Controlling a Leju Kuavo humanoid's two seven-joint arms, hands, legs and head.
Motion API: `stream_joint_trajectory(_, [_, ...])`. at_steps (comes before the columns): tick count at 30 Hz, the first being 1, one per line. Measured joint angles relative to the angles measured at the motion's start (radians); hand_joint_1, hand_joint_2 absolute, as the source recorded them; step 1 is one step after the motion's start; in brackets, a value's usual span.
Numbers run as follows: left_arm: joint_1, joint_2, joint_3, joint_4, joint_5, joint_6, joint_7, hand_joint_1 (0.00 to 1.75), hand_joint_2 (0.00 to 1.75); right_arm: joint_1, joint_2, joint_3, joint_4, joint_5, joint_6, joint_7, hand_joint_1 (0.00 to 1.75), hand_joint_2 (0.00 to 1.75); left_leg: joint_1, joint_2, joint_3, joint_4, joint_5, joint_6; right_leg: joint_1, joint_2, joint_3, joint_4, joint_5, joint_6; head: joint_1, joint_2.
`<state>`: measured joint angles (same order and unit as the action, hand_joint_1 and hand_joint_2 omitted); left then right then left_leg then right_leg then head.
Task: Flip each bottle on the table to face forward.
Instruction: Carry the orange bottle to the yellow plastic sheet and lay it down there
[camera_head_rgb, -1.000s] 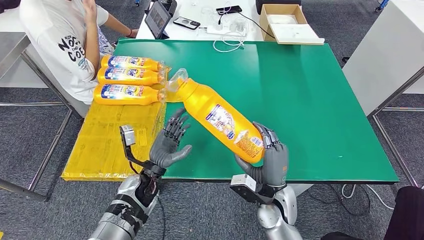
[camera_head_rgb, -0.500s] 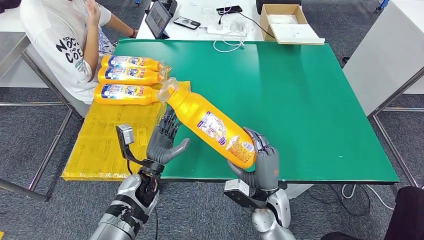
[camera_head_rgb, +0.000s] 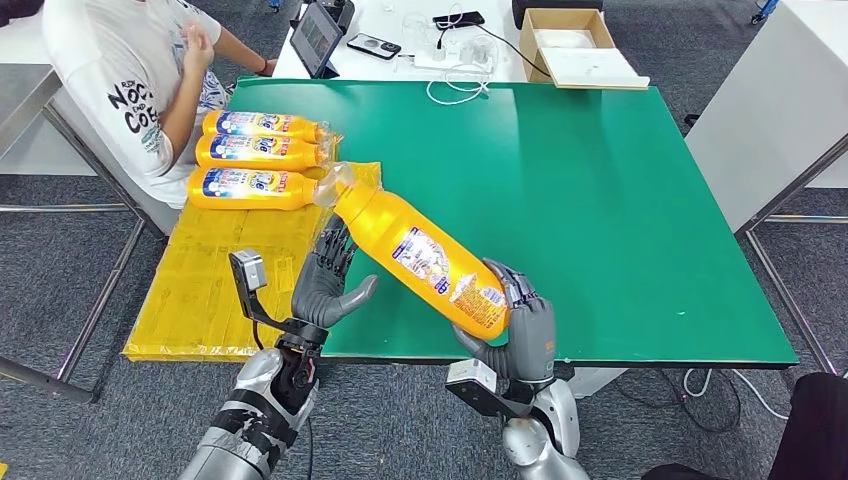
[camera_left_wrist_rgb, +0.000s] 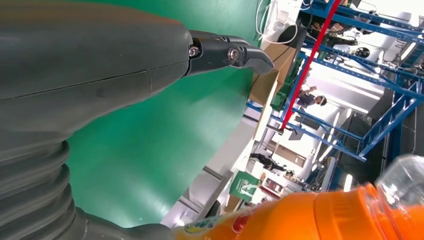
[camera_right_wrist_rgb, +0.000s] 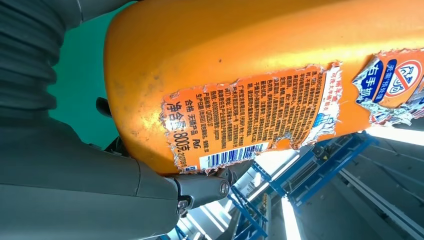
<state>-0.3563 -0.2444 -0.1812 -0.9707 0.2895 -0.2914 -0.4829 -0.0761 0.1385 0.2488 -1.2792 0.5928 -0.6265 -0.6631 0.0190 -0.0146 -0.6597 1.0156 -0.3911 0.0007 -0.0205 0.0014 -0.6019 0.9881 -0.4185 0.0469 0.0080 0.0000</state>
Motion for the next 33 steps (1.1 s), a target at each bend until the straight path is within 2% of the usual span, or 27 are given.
stream_joint_trajectory(5, [0.003, -0.002, 0.000, -0.009, 0.012, -0.016, 0.003, 0.00, 1.75, -0.007, 0.004, 0.000, 0.039, -0.004, 0.027, 0.014, 1.74, 1.75, 0.000, 0.000, 0.000, 0.000, 0.000, 0.000, 0.000, 0.000, 0.000, 0.000, 0.000, 0.000, 0.000, 0.000])
stream_joint_trajectory(13, [0.004, -0.009, -0.004, -0.021, 0.037, -0.026, 0.024, 0.00, 1.75, -0.032, 0.028, -0.007, 0.120, -0.062, 0.010, -0.014, 1.75, 1.75, 0.000, 0.000, 0.000, 0.000, 0.000, 0.000, 0.000, 0.000, 0.000, 0.000, 0.000, 0.000, 0.000, 0.000])
stream_joint_trajectory(21, [0.024, -0.010, -0.010, -0.037, 0.075, -0.046, 0.046, 0.00, 1.75, -0.042, 0.040, -0.074, 0.140, -0.124, -0.035, -0.025, 1.75, 1.75, 0.000, 0.000, 0.000, 0.000, 0.000, 0.000, 0.000, 0.000, 0.000, 0.000, 0.000, 0.000, 0.000, 0.000])
stream_joint_trajectory(33, [0.038, -0.010, -0.014, -0.043, 0.102, -0.076, 0.064, 0.00, 1.75, -0.044, 0.041, -0.107, 0.145, -0.100, -0.033, -0.027, 1.74, 1.75, 0.000, 0.000, 0.000, 0.000, 0.000, 0.000, 0.000, 0.000, 0.000, 0.000, 0.000, 0.000, 0.000, 0.000])
